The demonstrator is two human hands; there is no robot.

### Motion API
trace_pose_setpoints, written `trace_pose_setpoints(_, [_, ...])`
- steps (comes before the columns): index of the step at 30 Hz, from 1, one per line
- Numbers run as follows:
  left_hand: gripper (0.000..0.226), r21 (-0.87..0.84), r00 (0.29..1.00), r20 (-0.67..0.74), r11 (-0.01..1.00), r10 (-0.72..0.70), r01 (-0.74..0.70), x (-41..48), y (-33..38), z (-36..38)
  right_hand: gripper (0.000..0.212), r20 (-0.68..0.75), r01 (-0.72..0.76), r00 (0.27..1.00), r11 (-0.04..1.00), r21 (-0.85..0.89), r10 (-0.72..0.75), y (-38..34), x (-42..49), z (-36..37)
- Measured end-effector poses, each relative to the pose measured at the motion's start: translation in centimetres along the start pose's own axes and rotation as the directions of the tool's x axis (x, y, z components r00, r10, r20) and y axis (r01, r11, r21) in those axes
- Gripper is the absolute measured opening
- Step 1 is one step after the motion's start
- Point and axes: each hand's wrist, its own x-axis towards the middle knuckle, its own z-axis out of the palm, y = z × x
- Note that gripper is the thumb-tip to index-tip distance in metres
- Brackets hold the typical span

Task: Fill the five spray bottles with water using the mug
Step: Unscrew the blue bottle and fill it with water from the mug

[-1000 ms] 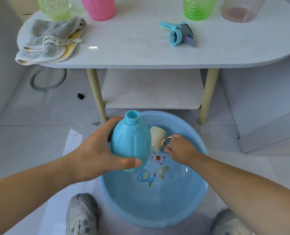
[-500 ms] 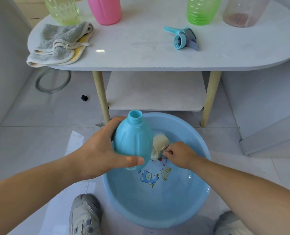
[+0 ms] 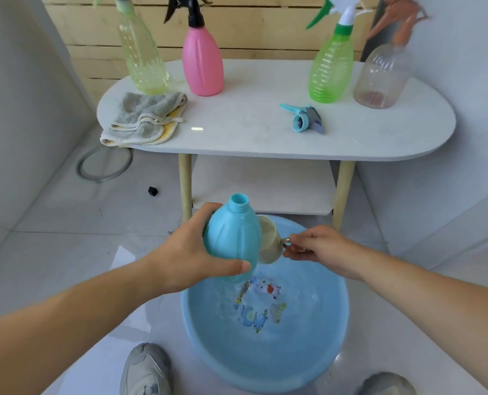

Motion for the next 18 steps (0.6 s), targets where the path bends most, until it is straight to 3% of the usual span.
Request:
trace_pose_setpoints(8, [0.083,-0.039,0.997,-0.062,0.998,0.042,-0.044,-0.7,2.0,-1.2,0.034,-0.163,0.181,0.972,0.981,0.073,-0.167,-8.4,-7.2,0.8])
trace_pose_setpoints(18, [0.078,-0.043,0.998,-0.058,0.999,0.025,-0.028,-1.5,2.5,-1.2,0.03,-0.242,0.362,0.909,0.93,0.055,-0.34,-12.9,-12.9,1.3])
